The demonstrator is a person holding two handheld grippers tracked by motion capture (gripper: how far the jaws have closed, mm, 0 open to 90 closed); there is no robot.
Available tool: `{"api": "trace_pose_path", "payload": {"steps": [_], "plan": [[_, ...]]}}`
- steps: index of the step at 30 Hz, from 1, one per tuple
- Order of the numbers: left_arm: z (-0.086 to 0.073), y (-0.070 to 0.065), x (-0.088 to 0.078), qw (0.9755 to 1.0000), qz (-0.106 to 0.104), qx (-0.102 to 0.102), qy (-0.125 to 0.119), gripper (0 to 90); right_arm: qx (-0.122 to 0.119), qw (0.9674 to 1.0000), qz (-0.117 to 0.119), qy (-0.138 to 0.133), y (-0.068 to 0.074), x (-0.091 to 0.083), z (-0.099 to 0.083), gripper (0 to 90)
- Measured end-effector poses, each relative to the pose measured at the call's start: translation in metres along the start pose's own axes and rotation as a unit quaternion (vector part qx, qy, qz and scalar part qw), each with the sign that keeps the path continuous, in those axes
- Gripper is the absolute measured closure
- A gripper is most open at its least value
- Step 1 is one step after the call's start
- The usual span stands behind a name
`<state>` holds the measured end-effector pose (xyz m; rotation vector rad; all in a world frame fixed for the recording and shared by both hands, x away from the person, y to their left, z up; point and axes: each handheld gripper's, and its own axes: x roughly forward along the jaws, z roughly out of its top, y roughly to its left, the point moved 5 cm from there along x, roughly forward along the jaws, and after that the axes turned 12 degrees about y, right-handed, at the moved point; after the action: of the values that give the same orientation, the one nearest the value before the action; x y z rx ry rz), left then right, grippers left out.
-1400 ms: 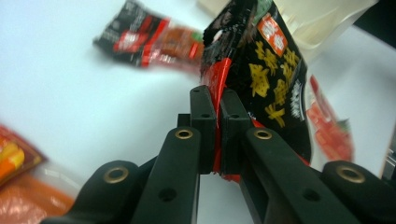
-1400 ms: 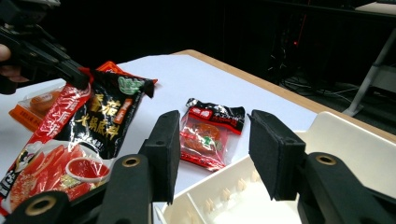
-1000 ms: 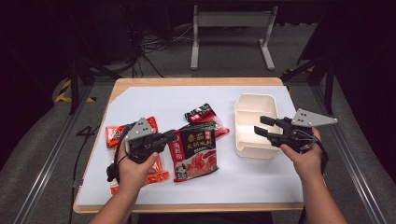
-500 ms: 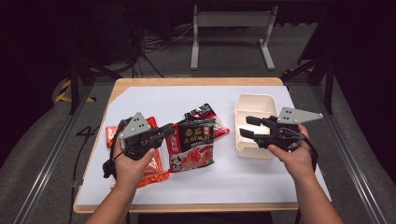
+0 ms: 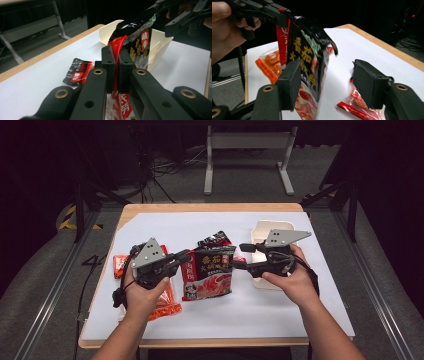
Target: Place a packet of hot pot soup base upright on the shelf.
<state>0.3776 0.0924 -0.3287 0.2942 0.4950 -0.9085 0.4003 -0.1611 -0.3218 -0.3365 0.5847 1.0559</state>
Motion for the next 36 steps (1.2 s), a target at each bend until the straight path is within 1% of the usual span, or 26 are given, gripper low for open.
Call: {"api": "trace_pose_path", "payload": {"steps": [2,5,10,14,18,20,21,23,25,26,27,32,34,36], "plan": [[0.000,-0.002,0.001,1.0000,-0.001,0.005,0.000,86.8,0.000,0.9999,0.008,0.006,0.001,0.003,0.002,39.9],[0.001,-0.004,0.001,1.0000,-0.005,0.008,-0.001,86.8,-0.002,0.9998,0.013,0.014,0.002,0.007,0.006,40.0],[0.002,-0.006,0.001,0.9999,-0.009,0.007,-0.004,86.7,-0.005,0.9996,0.016,0.023,0.004,0.014,0.009,40.3],[0.002,-0.008,0.001,0.9999,-0.012,0.008,-0.005,86.7,-0.008,0.9994,0.020,0.029,0.005,0.018,0.010,42.2],[0.003,-0.009,0.001,0.9998,-0.014,0.007,-0.007,86.6,-0.011,0.9987,0.024,0.043,0.006,0.023,0.010,48.7],[0.003,-0.010,0.001,0.9998,-0.014,0.009,-0.008,86.6,-0.013,0.9983,0.026,0.052,0.007,0.024,0.009,54.8],[0.003,-0.010,0.001,0.9998,-0.014,0.009,-0.008,86.5,-0.014,0.9980,0.028,0.055,0.007,0.024,0.009,60.1],[0.003,-0.011,0.001,0.9999,-0.013,0.009,-0.008,86.5,-0.017,0.9975,0.028,0.062,0.008,0.024,0.009,66.8],[0.003,-0.011,0.001,0.9999,-0.013,0.007,-0.009,86.5,-0.020,0.9973,0.025,0.066,0.008,0.024,0.010,69.9],[0.003,-0.010,0.001,0.9998,-0.012,0.009,-0.009,86.4,-0.021,0.9972,0.023,0.068,0.008,0.024,0.011,71.8],[0.003,-0.010,0.001,0.9999,-0.011,0.008,-0.010,86.4,-0.018,0.9972,0.024,0.068,0.008,0.024,0.011,72.8],[0.003,-0.008,0.000,0.9999,-0.012,0.002,-0.012,85.6,-0.020,0.9972,0.012,0.072,0.010,0.022,0.015,76.5],[0.003,-0.007,0.000,0.9998,-0.014,-0.002,-0.011,84.6,-0.019,0.9971,0.010,0.073,0.010,0.021,0.015,77.2],[0.002,-0.006,0.000,0.9997,-0.016,-0.004,-0.015,81.3,-0.013,0.9973,0.009,0.072,0.010,0.020,0.017,78.3]]}}
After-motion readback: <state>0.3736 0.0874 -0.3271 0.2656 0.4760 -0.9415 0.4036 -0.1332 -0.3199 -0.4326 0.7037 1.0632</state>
